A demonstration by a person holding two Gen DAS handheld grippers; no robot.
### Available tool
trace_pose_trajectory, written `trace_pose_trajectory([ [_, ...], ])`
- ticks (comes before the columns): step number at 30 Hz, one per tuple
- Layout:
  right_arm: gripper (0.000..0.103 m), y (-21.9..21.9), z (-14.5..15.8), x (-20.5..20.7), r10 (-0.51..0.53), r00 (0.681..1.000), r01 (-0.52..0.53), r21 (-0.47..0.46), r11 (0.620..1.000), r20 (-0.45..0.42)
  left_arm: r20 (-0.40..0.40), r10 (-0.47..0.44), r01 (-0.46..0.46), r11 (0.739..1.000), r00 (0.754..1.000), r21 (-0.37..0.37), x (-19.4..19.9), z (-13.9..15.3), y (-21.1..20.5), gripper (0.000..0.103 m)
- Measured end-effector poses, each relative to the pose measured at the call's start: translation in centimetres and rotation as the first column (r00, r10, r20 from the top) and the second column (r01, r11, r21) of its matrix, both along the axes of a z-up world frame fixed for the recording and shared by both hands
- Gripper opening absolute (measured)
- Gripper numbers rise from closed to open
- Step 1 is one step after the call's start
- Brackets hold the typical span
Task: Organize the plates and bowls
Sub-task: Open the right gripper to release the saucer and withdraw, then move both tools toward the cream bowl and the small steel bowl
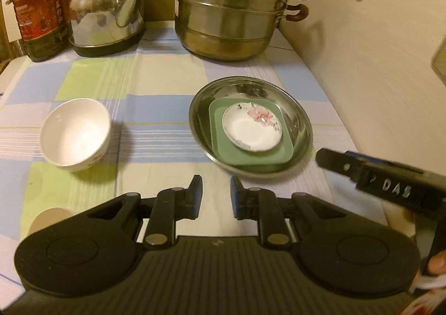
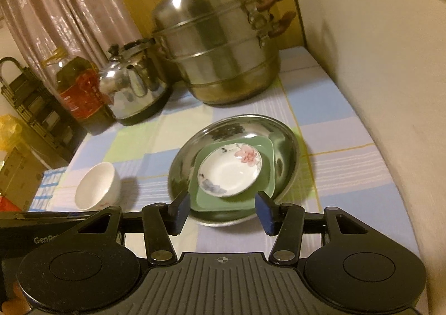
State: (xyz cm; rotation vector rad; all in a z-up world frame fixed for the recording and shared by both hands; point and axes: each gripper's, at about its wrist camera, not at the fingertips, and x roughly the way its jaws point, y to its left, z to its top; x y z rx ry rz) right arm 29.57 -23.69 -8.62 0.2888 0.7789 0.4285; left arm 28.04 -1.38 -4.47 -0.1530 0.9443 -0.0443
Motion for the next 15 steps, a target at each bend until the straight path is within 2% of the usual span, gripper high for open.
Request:
trace_pose_trajectory([
  [7, 0.053, 0.3, 1.7, -5.5, -0.060, 0.998, 0.060, 0.008, 0.998, 0.021, 0.005, -0.070, 0.070, 0.998, 0.998, -0.004, -5.4, 1.7, 3.0, 0.019],
  [15, 0.054, 2.2, 2.0, -12.6, -0.149, 0.988, 0.150, 0.013, 0.989, -0.030, 0.003, -0.122, 0.122, 0.993, 0.993, 0.004, -11.2, 2.1, 7.6, 0.019],
])
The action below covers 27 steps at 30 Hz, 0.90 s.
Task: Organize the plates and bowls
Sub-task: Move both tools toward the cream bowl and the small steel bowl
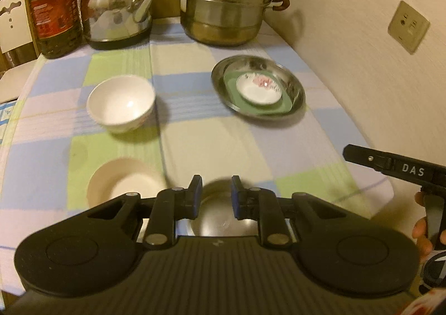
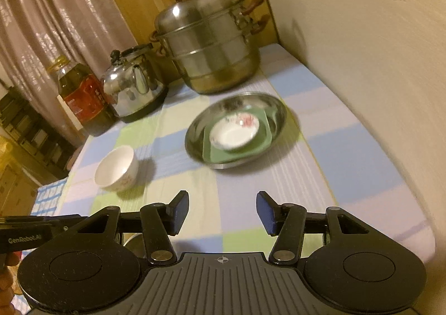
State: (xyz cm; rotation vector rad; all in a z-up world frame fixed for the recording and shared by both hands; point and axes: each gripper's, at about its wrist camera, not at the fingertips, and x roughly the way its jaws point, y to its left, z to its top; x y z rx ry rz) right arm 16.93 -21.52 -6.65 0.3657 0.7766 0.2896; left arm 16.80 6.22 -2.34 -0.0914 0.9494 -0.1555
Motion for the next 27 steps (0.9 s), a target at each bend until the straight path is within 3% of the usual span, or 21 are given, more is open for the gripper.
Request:
trace_pose_trajectory([
  [13, 0.057, 3.6, -0.5, -8.7, -0.060, 0.997, 0.059, -0.031, 0.998, -0.051, -0.052, -0.056, 0.056, 0.998, 0.997, -0.009, -7.0, -1.8, 3.5, 0.019],
  [27, 0.058, 4.6, -0.9, -11.4, 0.024, 0.996, -0.033, -0.101, 0.994, -0.081, -0.053, 0.016, -0.015, 1.000, 0.998, 0.018, -10.1, -2.1, 3.8, 0.019],
])
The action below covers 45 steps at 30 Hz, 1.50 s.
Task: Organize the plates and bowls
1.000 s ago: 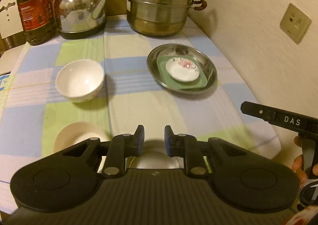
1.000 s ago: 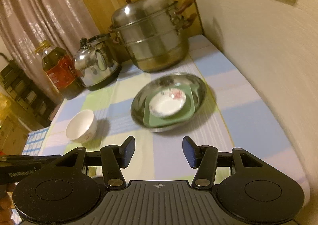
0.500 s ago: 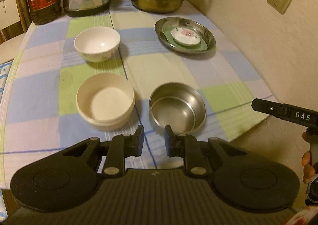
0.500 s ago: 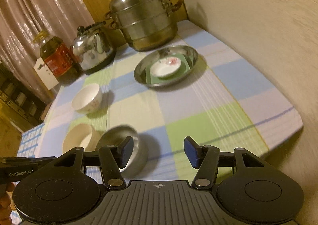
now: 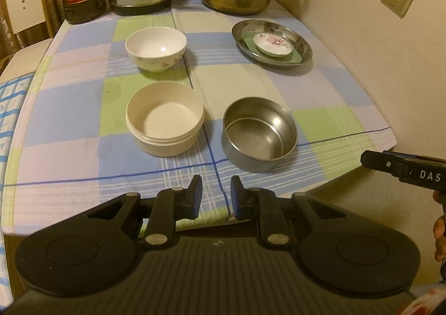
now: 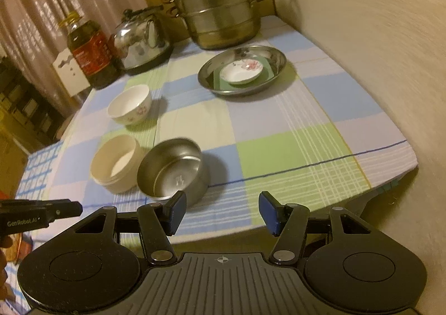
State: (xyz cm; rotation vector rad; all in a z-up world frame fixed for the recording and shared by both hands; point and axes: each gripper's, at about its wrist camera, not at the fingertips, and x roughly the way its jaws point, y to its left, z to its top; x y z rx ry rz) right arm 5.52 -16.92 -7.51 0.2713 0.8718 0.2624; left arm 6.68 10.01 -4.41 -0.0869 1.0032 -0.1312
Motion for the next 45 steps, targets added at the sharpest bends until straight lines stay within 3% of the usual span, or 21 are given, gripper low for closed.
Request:
trace_pose_trajectory([
  [30, 0.058, -3.6, -1.3, 2.8, 0.216, 0.976, -0.215, 0.045, 0.976, -0.024, -0.015, 0.203, -0.202, 0.978, 0.979, 0.058, -1.4, 0.3, -4.3, 0.019],
  [45, 0.058, -3.6, -2.2, 5.0, 0.242, 0.970, -0.239, 0.060, 0.969, -0.037, 0.000, 0.286, -0.285, 0.955, 0.958, 0.082, 0.0, -0.1, -1.4, 0.019],
])
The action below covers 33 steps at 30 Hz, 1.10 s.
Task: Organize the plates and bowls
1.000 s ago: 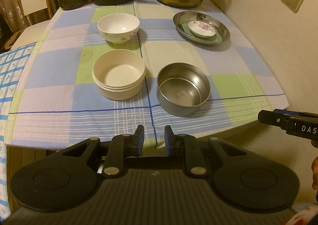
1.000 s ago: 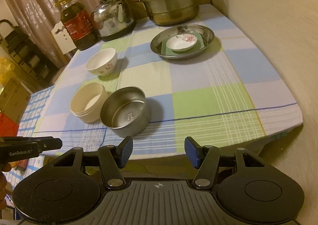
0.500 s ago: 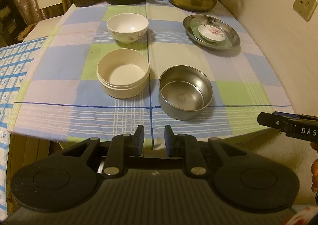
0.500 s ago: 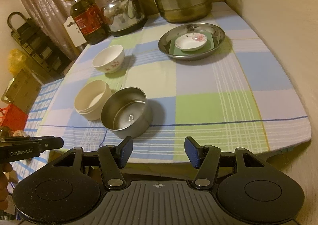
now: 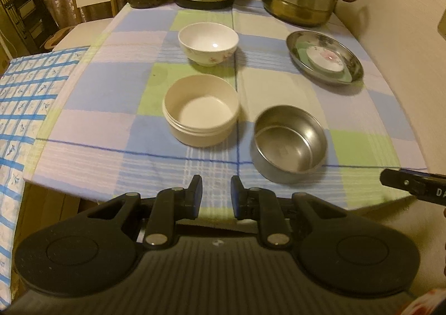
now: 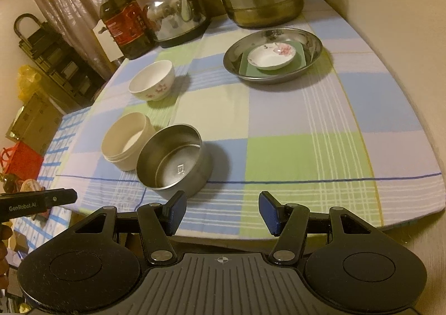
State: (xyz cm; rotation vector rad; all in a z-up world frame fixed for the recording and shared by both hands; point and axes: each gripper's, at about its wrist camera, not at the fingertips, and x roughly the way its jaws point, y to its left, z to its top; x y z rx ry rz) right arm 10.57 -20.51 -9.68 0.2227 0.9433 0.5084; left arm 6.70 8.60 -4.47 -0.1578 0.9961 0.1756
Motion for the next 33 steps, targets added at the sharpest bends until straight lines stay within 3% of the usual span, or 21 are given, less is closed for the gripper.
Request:
trace_pose_trajectory([
  [10, 0.058, 4.4, 0.7, 2.1, -0.055, 0.998, 0.054, 0.029, 0.998, 0.018, -0.019, -0.051, 0.052, 0.998, 0.999, 0.019, 4.5, -1.7, 5.9, 0.019],
  [20, 0.057, 13.2, 1.1, 5.1, 0.020, 0.997, -0.023, 0.030, 0.999, 0.076, -0.037, -0.144, 0.143, 0.990, 0.989, -0.006, 9.4, -4.2, 10.5, 0.019],
  [25, 0.047, 17.7, 0.4, 6.9, 0.071, 0.994, -0.072, 0.005, 0.997, 0.079, -0.032, -0.198, 0.197, 0.980, 0.980, -0.040, 11.2, -4.8, 11.6, 0.019],
  [33, 0.040, 22.0, -2.0, 9.4, 0.083, 0.996, -0.081, -0.067, 0.994, 0.030, -0.068, -0.253, 0.246, 0.964, 0.965, -0.097, 14.0, -6.7, 12.9, 0.019],
])
